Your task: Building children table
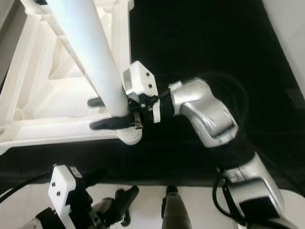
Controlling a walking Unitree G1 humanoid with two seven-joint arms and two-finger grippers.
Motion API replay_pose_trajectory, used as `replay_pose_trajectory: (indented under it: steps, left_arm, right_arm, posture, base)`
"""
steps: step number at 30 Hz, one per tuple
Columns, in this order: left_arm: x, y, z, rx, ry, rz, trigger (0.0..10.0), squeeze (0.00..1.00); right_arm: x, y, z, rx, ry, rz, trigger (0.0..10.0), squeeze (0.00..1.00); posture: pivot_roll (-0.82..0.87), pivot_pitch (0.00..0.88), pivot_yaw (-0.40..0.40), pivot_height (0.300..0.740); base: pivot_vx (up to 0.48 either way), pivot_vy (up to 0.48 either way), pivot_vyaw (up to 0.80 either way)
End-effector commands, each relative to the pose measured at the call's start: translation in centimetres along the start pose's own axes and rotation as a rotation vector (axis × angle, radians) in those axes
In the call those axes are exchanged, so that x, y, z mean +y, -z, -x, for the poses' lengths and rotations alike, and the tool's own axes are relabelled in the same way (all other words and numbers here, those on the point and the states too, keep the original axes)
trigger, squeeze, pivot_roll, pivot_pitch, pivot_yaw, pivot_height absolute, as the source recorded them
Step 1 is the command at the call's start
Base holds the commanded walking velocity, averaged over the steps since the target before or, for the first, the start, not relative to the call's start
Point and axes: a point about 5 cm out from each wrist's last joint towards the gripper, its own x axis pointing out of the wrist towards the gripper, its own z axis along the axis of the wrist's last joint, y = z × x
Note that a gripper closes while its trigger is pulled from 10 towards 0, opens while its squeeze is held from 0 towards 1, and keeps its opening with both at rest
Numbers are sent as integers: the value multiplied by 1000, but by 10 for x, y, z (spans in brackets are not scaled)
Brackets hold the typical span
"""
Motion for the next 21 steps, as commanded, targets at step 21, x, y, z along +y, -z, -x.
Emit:
replay_pose_trajectory:
  steps: [21]
  left_arm:
    - [14, 10, 0, 32, -24, -11, 10000, 0]
  right_arm:
    - [58, 74, 9, 150, 908, -354, 10000, 0]
  posture:
    - [-26, 407, 111, 740]
  base:
    - [0, 0, 0]
